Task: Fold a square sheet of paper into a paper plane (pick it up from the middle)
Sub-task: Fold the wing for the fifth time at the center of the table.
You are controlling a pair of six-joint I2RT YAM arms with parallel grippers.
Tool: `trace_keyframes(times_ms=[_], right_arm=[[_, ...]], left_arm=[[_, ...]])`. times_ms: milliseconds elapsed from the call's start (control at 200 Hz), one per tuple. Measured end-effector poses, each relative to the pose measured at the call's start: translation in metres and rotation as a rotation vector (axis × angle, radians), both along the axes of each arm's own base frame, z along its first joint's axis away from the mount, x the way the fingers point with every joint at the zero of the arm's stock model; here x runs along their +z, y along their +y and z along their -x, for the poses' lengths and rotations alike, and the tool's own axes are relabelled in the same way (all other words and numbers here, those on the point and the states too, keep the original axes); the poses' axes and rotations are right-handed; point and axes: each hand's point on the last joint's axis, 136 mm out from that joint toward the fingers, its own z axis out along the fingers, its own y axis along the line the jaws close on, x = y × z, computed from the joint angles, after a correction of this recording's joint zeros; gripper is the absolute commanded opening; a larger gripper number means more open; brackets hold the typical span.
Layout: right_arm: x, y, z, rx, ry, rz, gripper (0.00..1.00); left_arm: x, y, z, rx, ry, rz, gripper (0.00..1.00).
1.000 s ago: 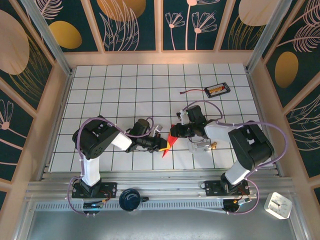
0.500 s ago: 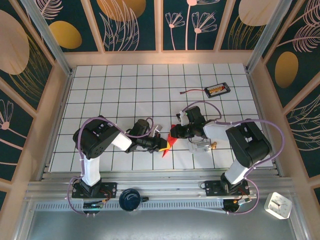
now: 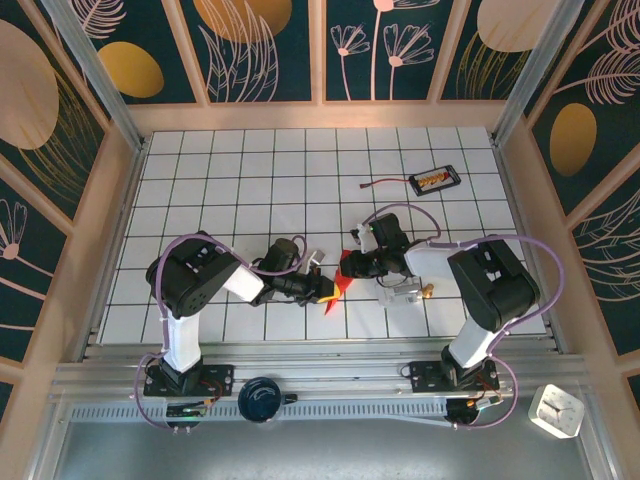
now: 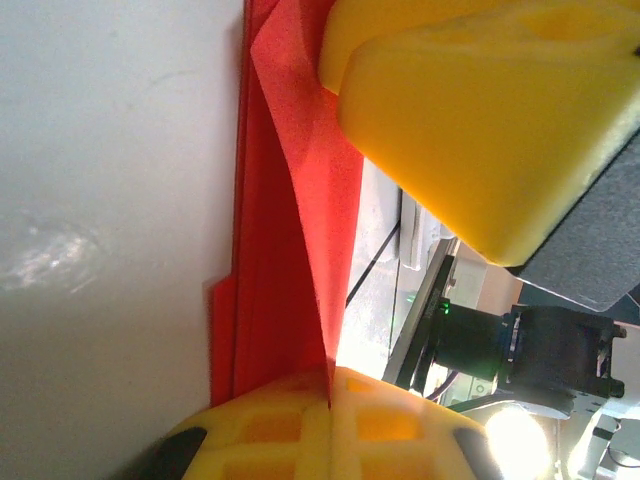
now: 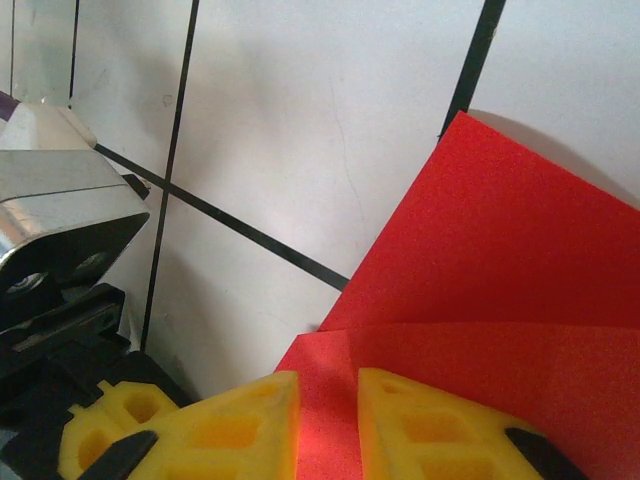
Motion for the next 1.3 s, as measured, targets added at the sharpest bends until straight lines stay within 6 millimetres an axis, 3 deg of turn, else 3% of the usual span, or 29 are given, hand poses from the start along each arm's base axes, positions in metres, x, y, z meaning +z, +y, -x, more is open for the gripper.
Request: trace_keyframes(times_ms=[590,1086,1301], right_arm=[[-0.002,0.002,-0.007,0.005,-0.019,0.013,0.23],[-0.003,0.001,-0.008,0.012,-0.027,0.014,0.22],[-0.003,0.001,-0.008,0.012,-0.027,0.014,0.22]], left_arm=[[0.000,0.000,0.000,0.001,-0.001,-0.002,0.00],[0.005,0.009,0.000,0.009,-0.047,-0.072,0.21],[0.014,0.015,0.001,0.002,-0.087,-0.098,0.36]])
